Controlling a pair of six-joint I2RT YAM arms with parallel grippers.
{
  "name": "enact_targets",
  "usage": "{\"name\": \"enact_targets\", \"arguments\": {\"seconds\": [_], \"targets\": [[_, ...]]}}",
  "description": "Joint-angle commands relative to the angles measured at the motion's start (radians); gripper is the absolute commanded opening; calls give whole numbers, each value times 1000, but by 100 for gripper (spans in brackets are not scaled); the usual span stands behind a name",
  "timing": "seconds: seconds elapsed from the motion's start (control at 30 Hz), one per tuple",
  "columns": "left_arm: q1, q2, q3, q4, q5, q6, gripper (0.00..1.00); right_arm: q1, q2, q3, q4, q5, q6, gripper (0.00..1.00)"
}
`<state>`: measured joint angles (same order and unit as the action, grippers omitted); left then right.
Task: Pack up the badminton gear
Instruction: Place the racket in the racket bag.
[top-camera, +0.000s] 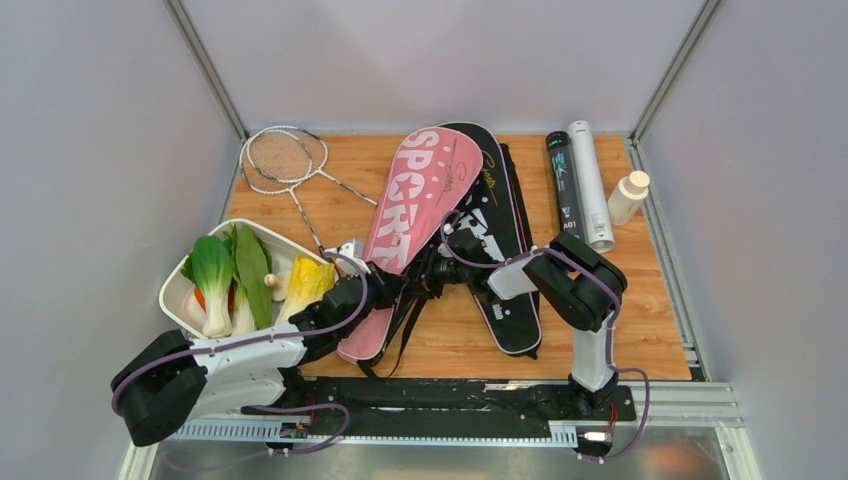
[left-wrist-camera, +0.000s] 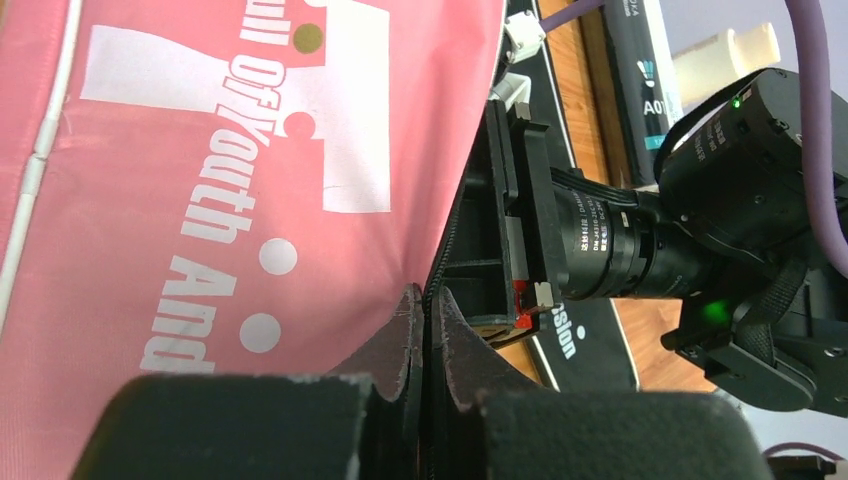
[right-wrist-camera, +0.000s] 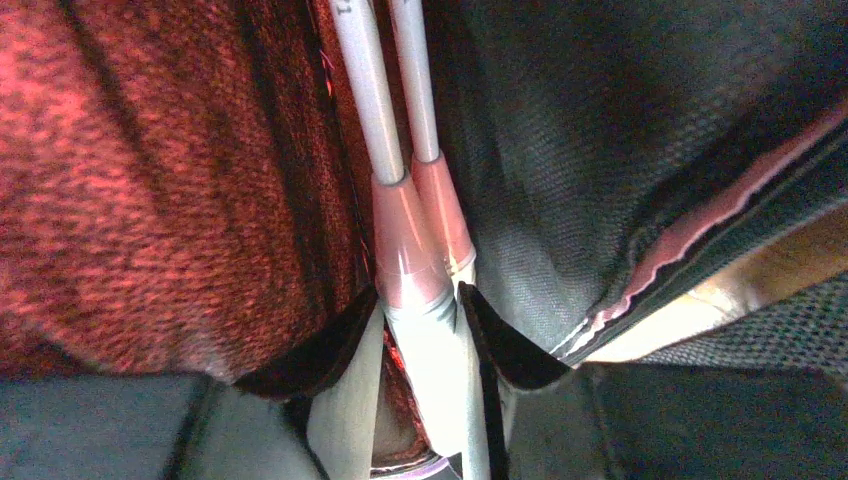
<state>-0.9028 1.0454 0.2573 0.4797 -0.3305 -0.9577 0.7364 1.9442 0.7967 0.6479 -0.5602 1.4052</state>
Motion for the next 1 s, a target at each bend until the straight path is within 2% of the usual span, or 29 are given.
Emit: {"name": "enact_targets", "arguments": {"seconds": [0.0,0.07,0.13,0.3,0.37,0.57,0.73,0.8,0.87,0.97], "targets": [[-79,-29,24,-179,114,-54,9,-7,-39,142,-18,230,35,34],[-79,-44,21,-205,75,-49,18,8,-70,194,-180,276,-55,38],[-79,-55,20,-219,56,-40,28,23,-110,197,-259,323,-103,45],[-79,-87,30,-262,39,-33,32,47,-209,89,-271,385,-105,63],[-79,-95,33,-277,37,-38,31,60,-242,49,-254,397,-116,64],[-79,-116,100,-441,11,-7,29,82,-325,-12,-264,338,-211,57],[-80,-138,206,-582,19,36,33,85,-395,-52,-342,274,-353,62],[-78,-128,265,-677,-11,61,38,89,-424,-86,-325,252,-370,63],[-78,-102,335,-840,-50,70,40,105,-446,-107,-320,223,-382,66],[-76,-69,427,-967,-93,79,44,183,-482,-134,-328,265,-372,69]]}}
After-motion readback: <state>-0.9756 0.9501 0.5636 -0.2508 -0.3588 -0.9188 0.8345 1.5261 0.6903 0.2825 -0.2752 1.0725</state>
